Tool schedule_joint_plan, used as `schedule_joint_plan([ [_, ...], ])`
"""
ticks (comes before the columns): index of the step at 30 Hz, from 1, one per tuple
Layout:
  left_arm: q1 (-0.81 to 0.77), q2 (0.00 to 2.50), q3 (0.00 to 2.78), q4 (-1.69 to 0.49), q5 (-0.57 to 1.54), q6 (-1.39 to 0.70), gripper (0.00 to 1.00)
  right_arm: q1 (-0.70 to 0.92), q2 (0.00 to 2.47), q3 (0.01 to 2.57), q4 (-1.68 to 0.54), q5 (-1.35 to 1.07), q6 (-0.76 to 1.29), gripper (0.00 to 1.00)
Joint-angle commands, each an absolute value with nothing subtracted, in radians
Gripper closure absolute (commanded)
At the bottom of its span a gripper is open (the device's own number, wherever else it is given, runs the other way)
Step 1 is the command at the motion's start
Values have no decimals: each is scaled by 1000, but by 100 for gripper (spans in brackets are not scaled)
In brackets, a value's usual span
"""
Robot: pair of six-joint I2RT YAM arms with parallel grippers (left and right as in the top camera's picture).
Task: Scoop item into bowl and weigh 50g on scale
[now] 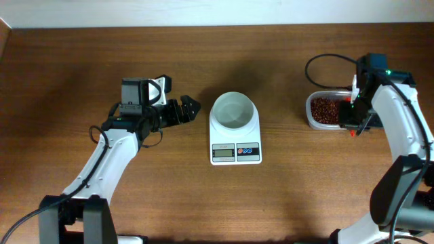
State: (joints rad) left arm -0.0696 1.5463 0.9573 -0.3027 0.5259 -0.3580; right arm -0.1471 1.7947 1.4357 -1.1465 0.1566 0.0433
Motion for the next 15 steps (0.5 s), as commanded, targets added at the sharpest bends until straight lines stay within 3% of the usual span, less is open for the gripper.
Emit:
schedule_joint_plan([
  [1, -69, 1533, 968, -301, 522, -342, 1, -142, 1790, 1470, -1147, 165, 40, 96],
  [15, -69, 1533, 968, -301, 522, -342, 1, -142, 1792, 1750, -1390, 89, -109, 96],
])
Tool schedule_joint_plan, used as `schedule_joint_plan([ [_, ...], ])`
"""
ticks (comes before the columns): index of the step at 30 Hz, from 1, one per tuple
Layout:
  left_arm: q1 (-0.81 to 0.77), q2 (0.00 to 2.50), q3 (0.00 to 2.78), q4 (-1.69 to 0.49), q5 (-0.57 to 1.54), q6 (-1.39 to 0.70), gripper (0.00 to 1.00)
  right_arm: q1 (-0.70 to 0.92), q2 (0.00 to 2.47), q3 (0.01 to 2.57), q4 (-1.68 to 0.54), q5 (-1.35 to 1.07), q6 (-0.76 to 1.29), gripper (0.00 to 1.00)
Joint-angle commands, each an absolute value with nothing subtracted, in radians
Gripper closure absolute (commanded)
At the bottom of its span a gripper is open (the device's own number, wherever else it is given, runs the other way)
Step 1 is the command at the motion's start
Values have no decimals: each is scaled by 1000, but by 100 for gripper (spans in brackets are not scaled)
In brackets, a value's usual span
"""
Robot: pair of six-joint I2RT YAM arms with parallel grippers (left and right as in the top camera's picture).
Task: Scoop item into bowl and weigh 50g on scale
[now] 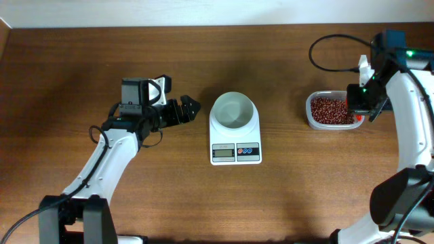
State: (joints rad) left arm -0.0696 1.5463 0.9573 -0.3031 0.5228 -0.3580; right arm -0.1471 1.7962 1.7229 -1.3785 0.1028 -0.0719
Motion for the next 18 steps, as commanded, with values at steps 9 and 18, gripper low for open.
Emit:
schedule_joint_plan([
  [9, -69, 1533, 968, -302, 526, -343, 1, -118, 1892, 1750, -1501, 45, -285, 96],
  [18, -69, 1533, 968, -302, 526, -343, 1, -73, 2037, 1752, -1458, 38, -333, 96],
])
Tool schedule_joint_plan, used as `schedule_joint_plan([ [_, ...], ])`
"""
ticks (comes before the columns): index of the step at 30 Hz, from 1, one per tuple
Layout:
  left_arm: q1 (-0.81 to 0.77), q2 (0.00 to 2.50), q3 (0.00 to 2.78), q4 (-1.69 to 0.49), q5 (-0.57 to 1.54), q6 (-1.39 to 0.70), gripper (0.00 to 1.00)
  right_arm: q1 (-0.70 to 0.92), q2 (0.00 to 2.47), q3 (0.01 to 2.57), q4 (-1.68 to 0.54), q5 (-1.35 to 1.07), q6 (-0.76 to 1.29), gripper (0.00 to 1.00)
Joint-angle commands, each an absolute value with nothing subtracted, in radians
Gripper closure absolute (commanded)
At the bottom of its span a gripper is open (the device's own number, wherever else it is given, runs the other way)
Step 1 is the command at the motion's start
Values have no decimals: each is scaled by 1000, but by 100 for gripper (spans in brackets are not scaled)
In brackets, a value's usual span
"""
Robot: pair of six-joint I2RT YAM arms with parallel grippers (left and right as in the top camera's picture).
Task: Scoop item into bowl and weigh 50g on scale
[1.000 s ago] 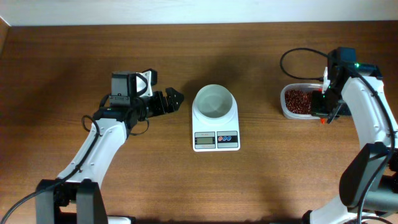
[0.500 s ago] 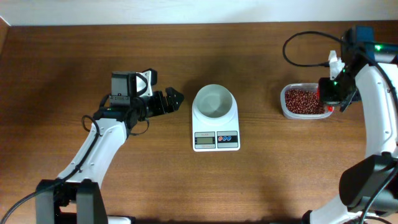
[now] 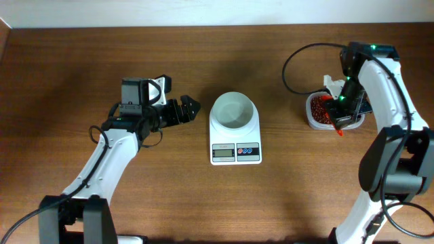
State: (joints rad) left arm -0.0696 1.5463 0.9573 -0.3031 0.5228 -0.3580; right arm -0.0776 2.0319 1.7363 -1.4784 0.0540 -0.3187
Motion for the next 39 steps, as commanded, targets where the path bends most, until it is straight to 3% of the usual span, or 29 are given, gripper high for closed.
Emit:
schedule_joint_plan([
  [1, -69, 1533, 968, -301, 526, -343, 1, -73, 2037, 1753, -1459, 38, -332, 96],
  [2, -69, 1533, 968, -301, 526, -343, 1, -73, 2037, 1753, -1459, 38, -332, 95],
  [6, -69, 1533, 968, -301, 526, -343, 1, -73, 2037, 1753, -1464, 38, -332, 74],
  [9, -69, 1533, 968, -301, 526, -343, 1, -73, 2037, 1757, -1470, 38, -315, 47],
  [14, -69, 1533, 968, -301, 526, -343, 1, -73, 2010, 1899, -1580, 37, -168, 43],
  [19, -69, 1533, 968, -301, 525, -342, 1, -73, 1719, 1901, -1512, 37, -25, 38],
  [21, -69, 1533, 968, -301, 522, -342, 1, -73, 1570, 1782, -1406, 37, 36, 38],
  [27, -69, 1533, 968, -301, 500, -342, 1, -85, 1060, 1039, -830, 33, 167, 36],
  [29, -69, 1533, 968, -301, 500, -342, 1, -85, 962, 863, -663, 37, 166, 1],
  [31, -69, 1533, 968, -301, 500, -342, 1, -85, 925, 803, -551, 12, 165, 1],
  [34, -69, 1533, 968, -302, 500, -342, 1, -88, 929, 781, -622, 68, 159, 1],
  [39, -69, 1533, 968, -303, 474, -342, 1, -95, 1046, 659, -480, -99, 112, 1],
])
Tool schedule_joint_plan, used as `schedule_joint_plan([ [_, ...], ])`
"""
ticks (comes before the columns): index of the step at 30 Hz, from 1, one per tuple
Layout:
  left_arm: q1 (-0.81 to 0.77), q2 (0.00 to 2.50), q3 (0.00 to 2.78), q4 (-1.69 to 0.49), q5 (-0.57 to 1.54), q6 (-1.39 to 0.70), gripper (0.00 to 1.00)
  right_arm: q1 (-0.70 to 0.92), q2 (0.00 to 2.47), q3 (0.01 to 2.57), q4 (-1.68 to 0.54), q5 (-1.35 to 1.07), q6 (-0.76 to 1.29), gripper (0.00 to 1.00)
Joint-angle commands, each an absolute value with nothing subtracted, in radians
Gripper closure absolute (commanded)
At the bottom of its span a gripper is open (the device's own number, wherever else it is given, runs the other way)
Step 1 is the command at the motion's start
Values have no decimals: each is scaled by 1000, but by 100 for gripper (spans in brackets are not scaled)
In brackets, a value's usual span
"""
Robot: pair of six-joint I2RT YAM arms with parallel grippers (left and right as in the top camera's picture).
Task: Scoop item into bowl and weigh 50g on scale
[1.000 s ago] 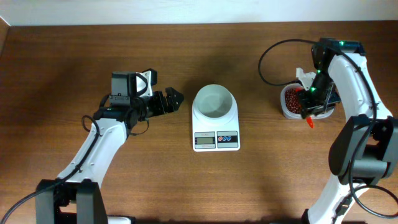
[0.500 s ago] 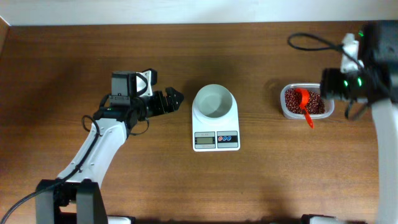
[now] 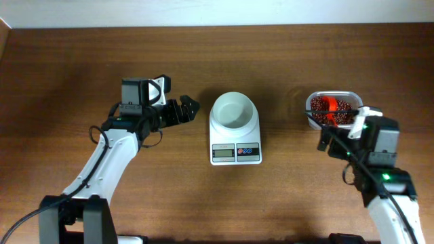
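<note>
A white bowl stands empty on the white scale at the table's middle. To the right, a clear container holds red-brown beans. A red scoop lies across the beans, its handle pointing toward the table's front. My right gripper reaches up from the lower right to the container's front rim and is shut on that handle. Left of the scale, my left gripper hovers with its fingers together and holds nothing.
The scale's display and buttons face the front edge. A black cable runs along my right arm. Bare wooden table lies all around the scale and container.
My right arm has moved from behind the container to the front right of it. The gripper now points at the container from the front, and the red scoop lies over the beans.
My right gripper held the red scoop at the container's right side, then just right of its edge, then over the beans from the far side. Now it reaches in from the front. The left arm, bowl and scale stayed still throughout.
</note>
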State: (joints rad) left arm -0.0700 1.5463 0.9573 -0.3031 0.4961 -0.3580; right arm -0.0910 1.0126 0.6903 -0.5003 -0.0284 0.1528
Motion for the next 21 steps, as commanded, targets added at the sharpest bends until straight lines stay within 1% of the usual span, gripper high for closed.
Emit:
schedule_joint_plan([
  [1, -69, 1533, 968, -308, 473, -342, 1, -95, 1050, 658, -485, -93, 101, 2],
  [2, -69, 1533, 968, -314, 473, -342, 1, -95, 1056, 652, -486, -94, 85, 16],
  [3, -69, 1533, 968, -315, 473, -342, 1, -95, 1063, 640, -480, -93, 63, 40],
  [4, -69, 1533, 968, -308, 473, -342, 0, -95, 1076, 632, -462, -93, 55, 47],
  [5, -69, 1533, 968, -307, 473, -342, 2, -95, 1087, 628, -445, -93, 43, 59],
  [6, -69, 1533, 968, -308, 473, -342, 3, -95, 1106, 625, -425, -84, 36, 63],
  [8, -69, 1533, 968, -309, 474, -342, 4, -95, 1145, 624, -405, -61, 32, 63],
  [10, -69, 1533, 968, -309, 474, -342, 4, -95, 1192, 625, -365, 14, 33, 66],
  [11, -69, 1533, 968, -309, 474, -342, 4, -95, 1194, 625, -353, 4, 33, 66],
  [14, -69, 1533, 968, -313, 474, -342, 4, -95, 1113, 656, -401, -86, 34, 64],
  [18, -69, 1533, 968, -312, 474, -342, 4, -126, 1000, 691, -552, -41, 37, 64],
  [19, -69, 1533, 968, -312, 474, -342, 4, -147, 996, 684, -559, -42, 37, 65],
  [21, -69, 1533, 968, -312, 473, -342, 3, -187, 1000, 636, -477, -51, 38, 65],
])
